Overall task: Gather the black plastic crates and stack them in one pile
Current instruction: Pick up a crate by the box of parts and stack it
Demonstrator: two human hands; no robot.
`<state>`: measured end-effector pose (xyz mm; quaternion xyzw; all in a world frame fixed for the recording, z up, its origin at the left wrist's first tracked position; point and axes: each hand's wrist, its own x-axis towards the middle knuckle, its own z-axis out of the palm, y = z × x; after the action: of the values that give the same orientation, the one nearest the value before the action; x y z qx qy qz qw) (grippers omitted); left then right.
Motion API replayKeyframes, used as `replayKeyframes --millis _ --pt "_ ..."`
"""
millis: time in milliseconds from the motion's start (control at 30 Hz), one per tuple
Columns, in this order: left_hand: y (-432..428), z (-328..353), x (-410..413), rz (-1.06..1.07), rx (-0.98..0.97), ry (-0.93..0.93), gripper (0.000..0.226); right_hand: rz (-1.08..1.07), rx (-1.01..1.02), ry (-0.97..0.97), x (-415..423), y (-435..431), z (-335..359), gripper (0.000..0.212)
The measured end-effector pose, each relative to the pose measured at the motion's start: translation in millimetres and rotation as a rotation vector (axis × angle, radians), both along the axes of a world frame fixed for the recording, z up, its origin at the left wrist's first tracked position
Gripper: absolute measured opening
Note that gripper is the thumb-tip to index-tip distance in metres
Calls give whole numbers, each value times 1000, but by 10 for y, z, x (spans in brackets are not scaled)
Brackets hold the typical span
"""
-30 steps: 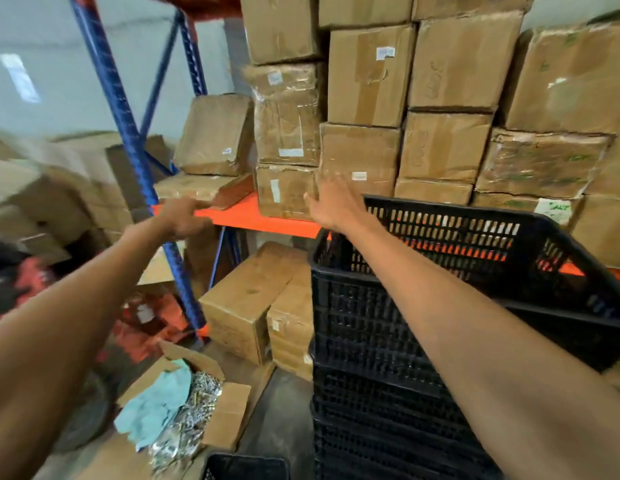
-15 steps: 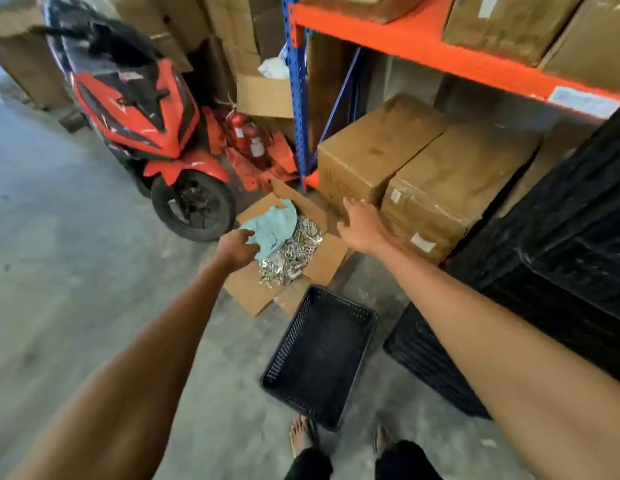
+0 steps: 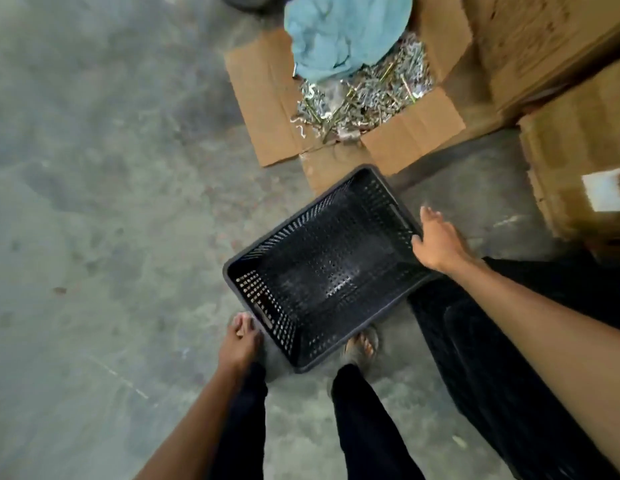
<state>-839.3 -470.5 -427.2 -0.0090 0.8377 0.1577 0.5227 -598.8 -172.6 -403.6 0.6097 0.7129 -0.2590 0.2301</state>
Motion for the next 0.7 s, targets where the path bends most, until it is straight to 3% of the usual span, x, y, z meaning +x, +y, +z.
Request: replayKeyframes --millis 100,233,333,433,533,633,700 --pt "-152 -849 91 55 9 53 72 -89 -15 -29 126 260 -783 76" --pt "-243 -1674 179 146 -25 95 86 -199 -67 15 269 481 -1601 85" --pt "-239 -2018 345 429 -46 59 71 -288 -72 130 341 542 -1971 61" --pt "-287 -2087 375 429 -51 41 68 -353 12 225 401 549 -2125 33" --pt "-257 -1943 189 341 -51 38 72 -342 14 220 423 542 -2009 31" --pt "-34 -1532 -116 422 -17 -19 33 -320 1 179 349 627 -1625 31" --pt "197 -1091 -392 334 14 -48 27 -282 14 143 285 692 -1242 32"
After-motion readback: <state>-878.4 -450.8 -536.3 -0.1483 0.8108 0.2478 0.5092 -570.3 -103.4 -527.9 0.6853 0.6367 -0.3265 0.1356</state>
